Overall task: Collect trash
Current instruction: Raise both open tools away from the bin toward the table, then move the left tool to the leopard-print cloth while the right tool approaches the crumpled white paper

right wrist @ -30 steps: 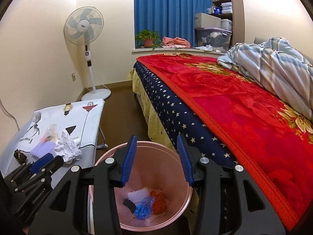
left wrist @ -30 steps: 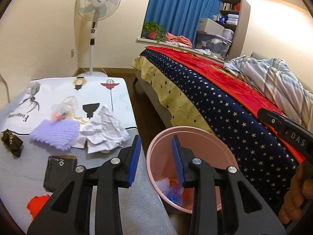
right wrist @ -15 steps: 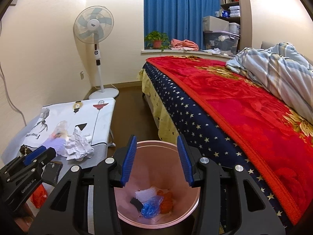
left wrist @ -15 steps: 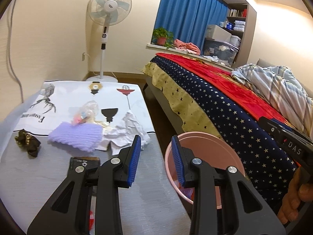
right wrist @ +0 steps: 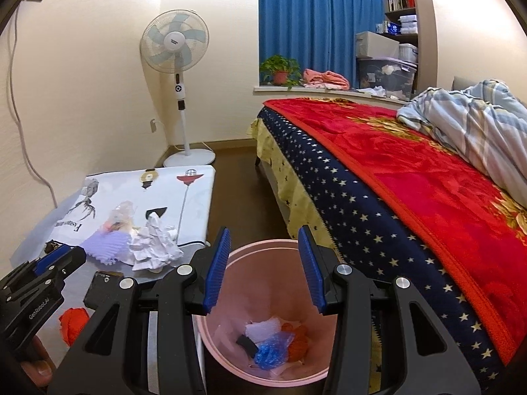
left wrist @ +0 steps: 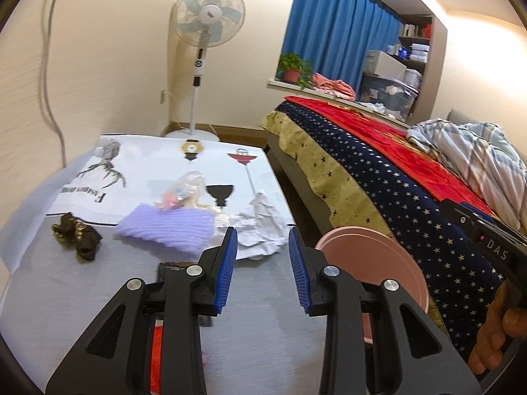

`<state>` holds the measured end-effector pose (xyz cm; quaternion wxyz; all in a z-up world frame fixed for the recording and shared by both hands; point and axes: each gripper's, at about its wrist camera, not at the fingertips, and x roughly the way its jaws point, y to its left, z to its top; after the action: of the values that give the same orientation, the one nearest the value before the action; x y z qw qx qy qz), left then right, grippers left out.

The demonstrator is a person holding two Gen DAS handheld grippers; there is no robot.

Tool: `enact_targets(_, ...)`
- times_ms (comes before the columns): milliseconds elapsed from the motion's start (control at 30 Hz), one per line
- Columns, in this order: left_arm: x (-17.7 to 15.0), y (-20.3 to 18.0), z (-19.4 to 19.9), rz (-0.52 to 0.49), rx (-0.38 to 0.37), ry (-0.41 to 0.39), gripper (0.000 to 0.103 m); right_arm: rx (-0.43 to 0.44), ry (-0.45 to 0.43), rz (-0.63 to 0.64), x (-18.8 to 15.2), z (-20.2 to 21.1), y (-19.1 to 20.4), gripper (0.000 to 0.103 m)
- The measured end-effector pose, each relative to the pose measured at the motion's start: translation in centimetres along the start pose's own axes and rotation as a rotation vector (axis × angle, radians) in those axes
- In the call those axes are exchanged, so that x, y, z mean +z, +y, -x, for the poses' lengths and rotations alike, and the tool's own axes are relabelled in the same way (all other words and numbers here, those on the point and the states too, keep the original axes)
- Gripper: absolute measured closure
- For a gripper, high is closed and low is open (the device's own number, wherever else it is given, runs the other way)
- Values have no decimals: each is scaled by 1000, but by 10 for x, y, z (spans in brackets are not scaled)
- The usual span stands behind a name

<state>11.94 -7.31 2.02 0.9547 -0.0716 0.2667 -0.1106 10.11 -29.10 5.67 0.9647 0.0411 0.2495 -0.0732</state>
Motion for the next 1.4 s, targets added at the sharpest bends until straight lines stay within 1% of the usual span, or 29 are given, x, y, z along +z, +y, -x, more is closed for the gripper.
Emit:
enact_targets(200,-4,26,5,28,73,1,70,42,10,3,2,-11,19,59)
enact_targets(500,-7,64,-1,81,199,-3,70,145,34,10,-1,-38,56,60)
enact_targets(667,-9,93,-6,138,276,0,70,180,65,-7,-7,-56,69,60)
enact_targets(867,-9,118,-17,178,341,7,70,219,88,-25,-12,-80,83,60)
enact_targets(967,-9,125,-24,188,362,13,70,230,105,-33,-14,-92,86,60)
enact_targets(1033,-10,132,-30,197,379,23,68,242,122,-39,-15,-102,89,59)
enact_targets(1100,-11,138,-35,210,400,32,59,253,135,-36,-16,-111,92,59)
enact_targets(1167,-10,146,-39,230,421,38,55,265,149,-33,-17,-122,96,59)
enact_targets(1233,-9,156,-44,250,450,46,46,282,168,-28,-18,-131,100,52)
enact_targets(1267,-8,163,-46,258,473,48,36,292,180,-23,-19,-135,103,47)
enact_targets(1300,-7,167,-48,265,487,47,31,301,191,-14,-20,-140,106,45)
enact_targets(1400,-5,186,-56,321,513,56,28,299,194,21,-21,-148,113,43)
